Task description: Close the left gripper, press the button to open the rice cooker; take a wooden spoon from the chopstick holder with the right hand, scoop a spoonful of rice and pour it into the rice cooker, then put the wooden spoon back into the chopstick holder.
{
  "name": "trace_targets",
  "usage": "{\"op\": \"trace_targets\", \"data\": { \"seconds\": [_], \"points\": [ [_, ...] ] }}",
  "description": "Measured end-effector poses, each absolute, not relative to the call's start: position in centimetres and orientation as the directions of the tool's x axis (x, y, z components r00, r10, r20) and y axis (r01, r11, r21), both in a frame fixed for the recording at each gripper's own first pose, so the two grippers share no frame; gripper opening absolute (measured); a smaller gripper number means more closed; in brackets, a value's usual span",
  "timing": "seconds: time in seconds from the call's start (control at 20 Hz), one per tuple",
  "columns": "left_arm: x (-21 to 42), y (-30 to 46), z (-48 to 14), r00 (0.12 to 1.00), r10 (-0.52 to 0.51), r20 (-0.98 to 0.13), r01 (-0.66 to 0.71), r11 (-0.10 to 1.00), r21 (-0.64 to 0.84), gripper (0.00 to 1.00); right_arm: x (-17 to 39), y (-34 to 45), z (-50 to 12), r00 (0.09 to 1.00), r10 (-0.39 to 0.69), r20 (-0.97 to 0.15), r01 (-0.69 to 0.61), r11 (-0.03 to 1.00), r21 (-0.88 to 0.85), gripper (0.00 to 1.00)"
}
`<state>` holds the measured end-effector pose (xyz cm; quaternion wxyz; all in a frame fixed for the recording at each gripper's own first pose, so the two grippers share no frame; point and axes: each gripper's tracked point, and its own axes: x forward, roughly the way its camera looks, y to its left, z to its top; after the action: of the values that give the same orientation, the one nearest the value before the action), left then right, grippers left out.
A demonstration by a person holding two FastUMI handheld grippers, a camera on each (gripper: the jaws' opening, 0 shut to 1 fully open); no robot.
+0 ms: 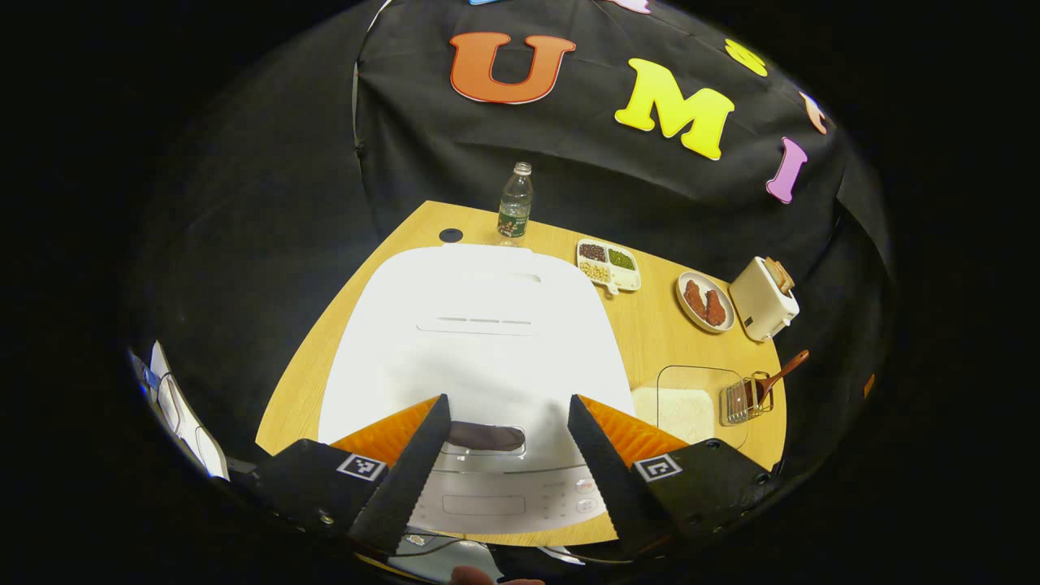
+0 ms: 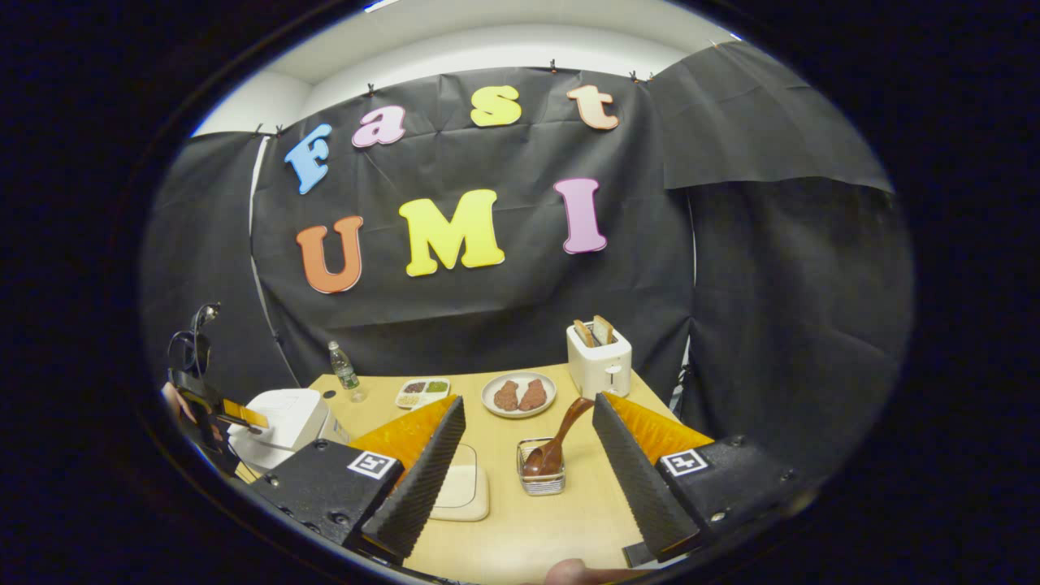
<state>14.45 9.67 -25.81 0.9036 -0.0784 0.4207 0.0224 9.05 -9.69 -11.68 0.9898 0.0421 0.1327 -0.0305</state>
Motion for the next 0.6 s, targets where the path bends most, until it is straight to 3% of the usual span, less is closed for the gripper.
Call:
{"op": "trace_targets", "data": {
  "seconds": [0.15, 0.25, 0.3, 0.4, 0.6],
  "points": [
    [13.7, 9.6, -27.2, 0.616, -0.011, -0.788, -0.115, 0.988, -0.104, 1.00, 9.4, -9.8, -11.9, 0.963, -0.040, -0.268, 0.062, 0.995, 0.074, 1.00],
    [13.5, 10.0, -27.3, 0.629, 0.013, -0.777, -0.092, 0.994, -0.057, 0.96, 9.7, -9.7, -12.1, 0.963, -0.027, -0.266, 0.049, 0.996, 0.073, 1.00],
    [13.5, 10.2, -27.4, 0.635, 0.023, -0.772, -0.094, 0.994, -0.048, 0.89, 9.8, -9.7, -12.2, 0.963, -0.019, -0.268, 0.041, 0.996, 0.077, 1.00],
    [13.6, 10.1, -27.5, 0.644, 0.040, -0.764, -0.126, 0.990, -0.055, 0.88, 10.4, -9.3, -12.6, 0.961, 0.006, -0.277, 0.020, 0.996, 0.091, 0.96],
    [13.6, 10.0, -27.7, 0.657, 0.068, -0.751, -0.126, 0.992, -0.020, 0.89, 11.5, -9.1, -13.6, 0.955, 0.060, -0.291, -0.025, 0.992, 0.120, 1.00]
  ]
}}
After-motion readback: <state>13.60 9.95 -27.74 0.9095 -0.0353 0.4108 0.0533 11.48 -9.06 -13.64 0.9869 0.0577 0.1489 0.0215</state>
